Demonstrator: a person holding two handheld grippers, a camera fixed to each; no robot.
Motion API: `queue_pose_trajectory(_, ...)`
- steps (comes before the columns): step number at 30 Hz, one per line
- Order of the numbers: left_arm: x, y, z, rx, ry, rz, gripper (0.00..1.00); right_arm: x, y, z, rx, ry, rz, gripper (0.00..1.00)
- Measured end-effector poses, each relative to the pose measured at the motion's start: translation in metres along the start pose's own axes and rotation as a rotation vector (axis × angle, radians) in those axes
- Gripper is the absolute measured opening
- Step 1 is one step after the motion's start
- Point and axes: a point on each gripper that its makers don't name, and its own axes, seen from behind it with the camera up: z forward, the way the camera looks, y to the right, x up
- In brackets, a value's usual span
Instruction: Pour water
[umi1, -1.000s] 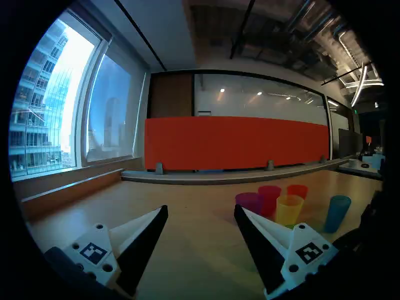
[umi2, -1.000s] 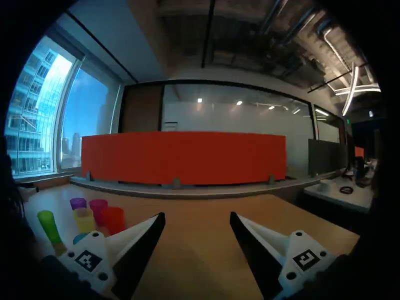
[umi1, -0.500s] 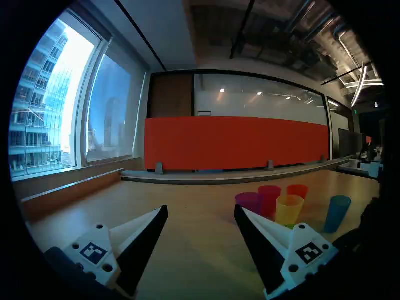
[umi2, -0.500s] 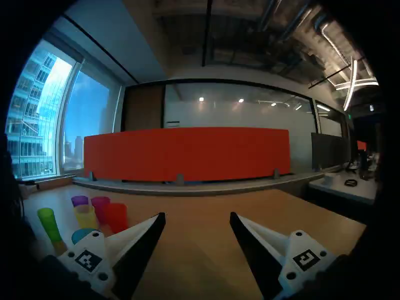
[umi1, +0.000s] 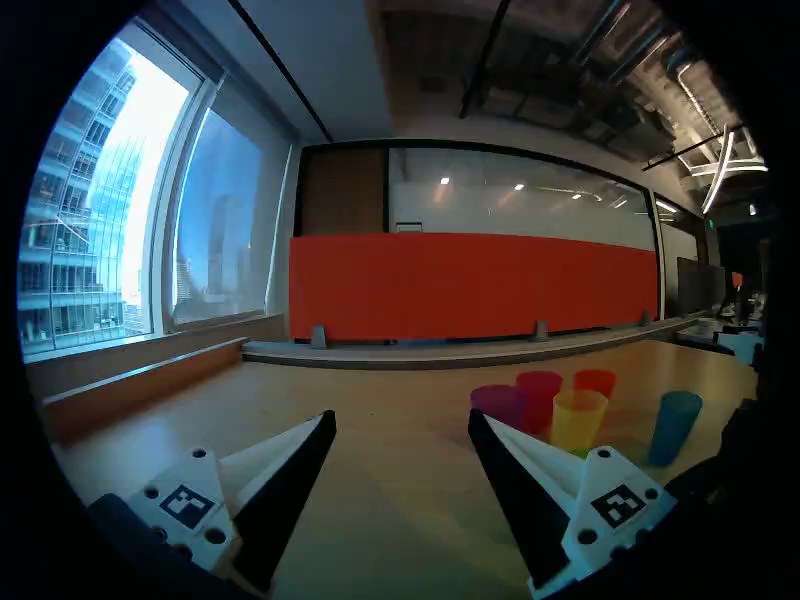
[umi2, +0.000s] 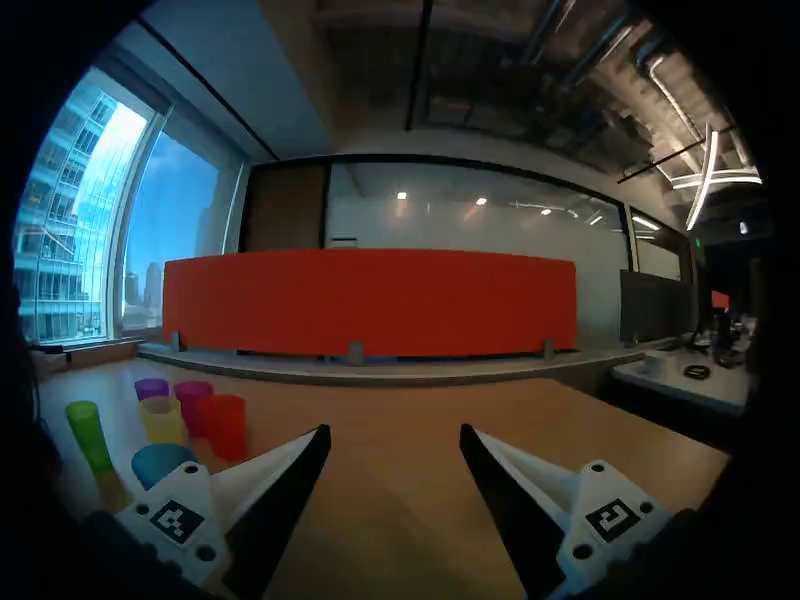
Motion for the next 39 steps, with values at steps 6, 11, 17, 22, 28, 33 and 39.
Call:
queue_pose_trajectory(6,0.0000,0.0000,0.0004,0.000,0.000,0.000,0.99,-0.0029,0.0007,-0.0003,-0.005,-0.004,0.007,1.00)
queue_pose_trajectory(11,0.0000,-0.0001,0.0000,0.000,0.000,0.000,0.99,-0.0022,0.0019,-0.0017,-0.004,-0.004,0.012,1.00)
queue_pose_trajectory(17,-0.0001,-0.0003,-0.0001,0.000,0.000,0.000,0.98,-0.0023,0.0022,-0.0007,-0.003,-0.005,0.014,1.00)
queue_pose_trajectory(22,-0.0003,0.0001,-0.0002,0.000,0.000,0.000,0.99,-0.0018,0.0016,-0.0008,0.003,-0.005,0.015,1.00)
queue_pose_trajectory(28,-0.0007,0.0006,-0.0003,0.000,0.000,0.000,0.99,-0.0016,0.0017,-0.0007,0.004,-0.006,0.015,1.00)
queue_pose_trajectory(33,-0.0004,0.0005,0.0000,0.000,0.000,0.000,0.99,-0.0011,0.0015,-0.0007,0.003,-0.006,0.015,1.00)
queue_pose_trajectory(39,-0.0001,0.0002,0.0002,0.000,0.000,0.000,0.98,-0.0019,0.0017,-0.0010,0.003,-0.007,0.015,1.00)
